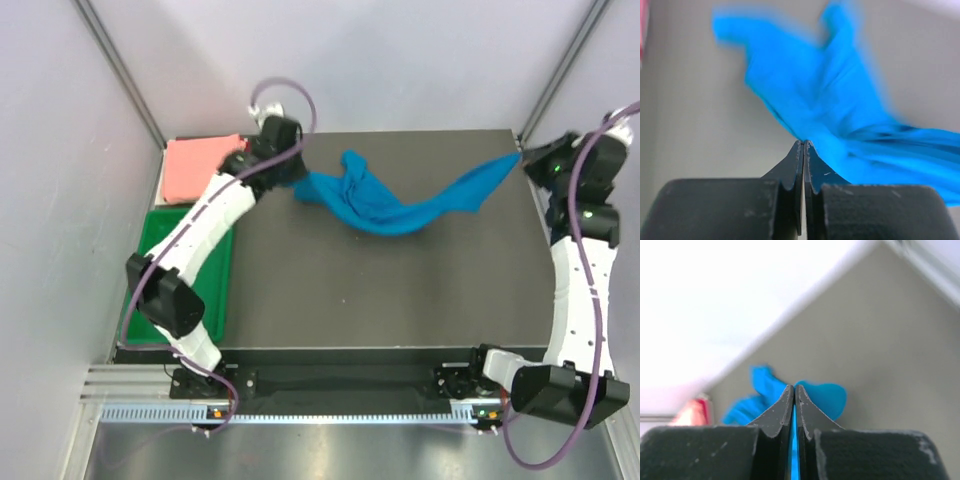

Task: Fold and stack the t-shirts
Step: Flatten the tshirt out

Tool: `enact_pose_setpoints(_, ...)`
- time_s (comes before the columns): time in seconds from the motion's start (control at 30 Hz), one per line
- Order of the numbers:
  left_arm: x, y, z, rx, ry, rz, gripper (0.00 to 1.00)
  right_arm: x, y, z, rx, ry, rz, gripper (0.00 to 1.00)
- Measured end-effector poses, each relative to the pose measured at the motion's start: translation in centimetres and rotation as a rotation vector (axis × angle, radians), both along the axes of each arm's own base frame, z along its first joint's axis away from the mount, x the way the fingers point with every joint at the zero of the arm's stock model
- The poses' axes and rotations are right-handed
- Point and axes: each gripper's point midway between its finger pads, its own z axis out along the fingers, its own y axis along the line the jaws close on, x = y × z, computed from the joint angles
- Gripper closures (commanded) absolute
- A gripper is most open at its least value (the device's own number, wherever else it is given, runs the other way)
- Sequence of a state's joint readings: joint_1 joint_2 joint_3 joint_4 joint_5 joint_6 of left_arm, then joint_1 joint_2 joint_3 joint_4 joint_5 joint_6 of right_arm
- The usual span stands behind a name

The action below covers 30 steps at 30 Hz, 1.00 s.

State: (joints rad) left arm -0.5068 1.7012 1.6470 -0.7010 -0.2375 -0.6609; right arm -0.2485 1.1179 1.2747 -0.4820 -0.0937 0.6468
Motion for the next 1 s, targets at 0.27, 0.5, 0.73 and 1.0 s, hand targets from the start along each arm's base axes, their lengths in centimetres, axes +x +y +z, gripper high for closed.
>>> enact_pose_setpoints(0.27, -6.3, 4.5, 30.8, -0.311, -0.634, 0.037, 1.0, -7.1, 0.9, 19.6, -0.117, -0.446, -0.05, 1.0)
enact_pose_setpoints(0.5, -19.9, 11.1, 38.6, -0.498, -0.877, 0.004, 1.0, -26.1, 2.5, 27.9, -0.177, -0.861, -0.233, 1.0)
enact_pose_setpoints(0.73, -25.5, 12.4, 40.6, -0.593, -0.948, -0.076, 1.0, -42.6, 4.8, 34.0, -0.211, -1.227, -0.331, 1.0)
enact_pose_setpoints(1.0, -22.2, 11.5, 37.8, -0.483, -0.874, -0.047, 1.0, -41.1, 3.3, 33.8, -0.256, -1.165, -0.35, 1.0)
